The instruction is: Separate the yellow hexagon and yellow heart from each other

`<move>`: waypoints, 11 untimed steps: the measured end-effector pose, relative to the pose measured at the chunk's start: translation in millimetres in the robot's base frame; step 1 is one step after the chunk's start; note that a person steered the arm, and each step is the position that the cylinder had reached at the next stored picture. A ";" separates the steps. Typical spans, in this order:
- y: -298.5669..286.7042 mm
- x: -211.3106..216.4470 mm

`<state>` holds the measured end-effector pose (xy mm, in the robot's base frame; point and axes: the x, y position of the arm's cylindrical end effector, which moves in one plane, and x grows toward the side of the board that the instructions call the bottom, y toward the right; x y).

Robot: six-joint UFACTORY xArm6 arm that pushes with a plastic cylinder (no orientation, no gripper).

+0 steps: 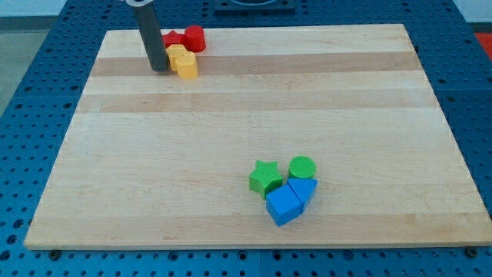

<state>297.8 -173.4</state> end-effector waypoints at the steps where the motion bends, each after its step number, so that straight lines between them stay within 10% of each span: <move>1: -18.8 0.0; 11: 108.5 -22.8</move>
